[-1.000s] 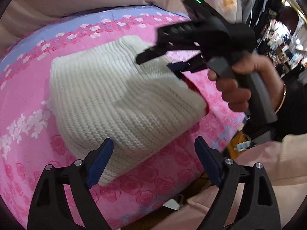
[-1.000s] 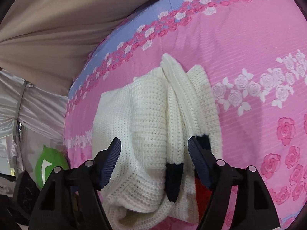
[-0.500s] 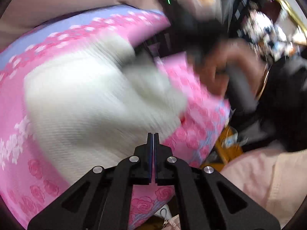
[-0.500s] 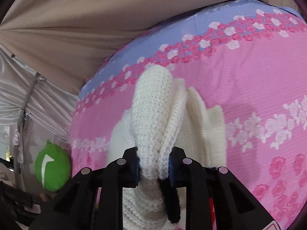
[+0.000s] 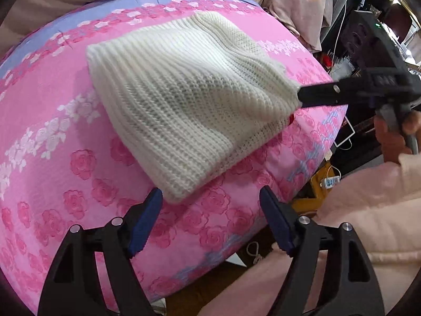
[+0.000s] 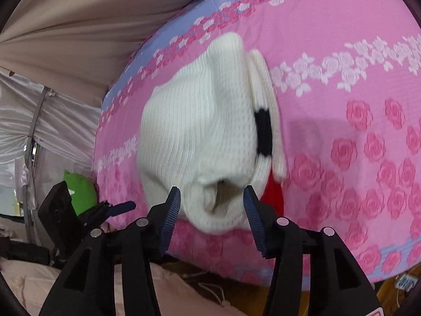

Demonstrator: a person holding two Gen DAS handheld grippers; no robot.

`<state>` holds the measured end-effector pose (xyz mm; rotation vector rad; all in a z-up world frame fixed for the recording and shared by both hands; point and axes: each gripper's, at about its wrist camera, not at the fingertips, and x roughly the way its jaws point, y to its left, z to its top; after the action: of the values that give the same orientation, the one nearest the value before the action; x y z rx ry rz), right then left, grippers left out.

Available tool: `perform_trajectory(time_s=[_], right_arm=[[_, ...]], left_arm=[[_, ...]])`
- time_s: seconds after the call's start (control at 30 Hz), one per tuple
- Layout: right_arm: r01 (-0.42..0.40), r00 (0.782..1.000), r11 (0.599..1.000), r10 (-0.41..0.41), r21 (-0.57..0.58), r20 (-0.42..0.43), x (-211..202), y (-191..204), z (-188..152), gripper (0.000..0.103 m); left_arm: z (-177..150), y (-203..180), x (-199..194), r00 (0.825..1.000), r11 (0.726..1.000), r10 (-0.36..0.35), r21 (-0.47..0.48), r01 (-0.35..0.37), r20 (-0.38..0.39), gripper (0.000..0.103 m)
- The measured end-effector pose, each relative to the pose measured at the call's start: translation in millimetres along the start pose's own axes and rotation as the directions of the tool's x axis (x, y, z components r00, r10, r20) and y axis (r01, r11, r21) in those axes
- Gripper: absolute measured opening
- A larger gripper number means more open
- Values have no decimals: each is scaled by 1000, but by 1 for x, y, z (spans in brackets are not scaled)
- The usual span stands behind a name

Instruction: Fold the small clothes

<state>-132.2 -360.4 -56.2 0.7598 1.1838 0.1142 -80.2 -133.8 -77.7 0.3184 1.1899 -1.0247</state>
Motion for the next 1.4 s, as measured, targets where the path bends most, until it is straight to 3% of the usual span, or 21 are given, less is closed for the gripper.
perform_trajectory(time_s=[0.03,0.07,0.1,0.13,0.2,0.23,0.4,0.5,0.57,0.63,0.67,0.73,0.8,0.87,1.03,1.07,1.1,1.13,1.23,1.3,1.4], right_arm=[[2,1000,1000,-2,-15,-9,3,5,-5,53],[-2,1000,1000,1,-31,-17,7,8,-9,55],[0,1000,999,-1,-43,-19,12,10,-9,55],[19,1000,998,-20,-60,-23,19,12,-9,55],[67,997,993,-69,-100,-16,31,14,-2,39],[81,997,992,-82,-99,-12,32,14,2,12],[-55,993,998,58,-36,107,-21,17,3,10],[34,999,999,-34,-7,-8,18,-9,-18,10],[81,990,995,-75,50,-121,58,-37,-32,9],[94,987,989,-78,111,-143,62,-49,-34,0],[104,987,988,-89,113,-131,54,-47,-33,7],[131,989,987,-124,97,-77,28,-42,-31,16],[154,988,985,-154,76,-3,-3,-34,-27,28],[172,981,984,-174,38,85,-26,-21,-16,56],[147,980,987,-136,-68,146,-1,10,27,72],[174,978,981,-161,-83,136,14,11,34,71],[202,976,973,-190,-110,109,28,11,37,61],[245,969,959,-237,-144,71,42,17,42,14],[120,973,977,-80,-175,217,-1,42,43,15],[106,965,981,-62,-165,256,-13,34,44,15],[244,969,966,-239,-89,70,36,-23,45,18]], left_arm=[[3,3,9,1000,1000,8,-17,-8,-1,72],[8,3,17,1000,999,20,-28,-21,-3,58],[10,6,21,999,999,32,-40,-32,-9,32],[13,14,22,998,996,58,-71,-59,-19,22],[17,27,10,1000,988,27,-150,-25,11,17],[15,33,0,999,984,46,-174,-42,19,17],[-10,44,-4,997,976,69,-205,-76,-44,12],[-27,52,21,985,965,99,-230,-129,-140,0],[-29,56,13,989,960,87,-254,-114,-116,0],[-26,53,-12,997,967,68,-245,-78,-47,0],[-22,53,-28,998,968,62,-243,-59,3,1],[-13,54,-49,996,967,72,-250,-57,50,16],[2,55,-67,987,955,103,-290,-64,121,64],[18,58,-74,969,945,136,-320,-65,206,78],[60,63,-53,960,919,183,-384,-90,214,80],[63,62,-52,958,917,190,-388,-95,214,80],[62,62,-56,956,918,193,-385,-95,223,80],[61,58,-61,953,925,188,-370,-90,237,80],[56,54,-56,949,934,221,-328,-140,224,83],[50,63,-43,966,930,196,-345,-129,166,83],[33,60,-32,993,934,86,-354,-50,86,83]])
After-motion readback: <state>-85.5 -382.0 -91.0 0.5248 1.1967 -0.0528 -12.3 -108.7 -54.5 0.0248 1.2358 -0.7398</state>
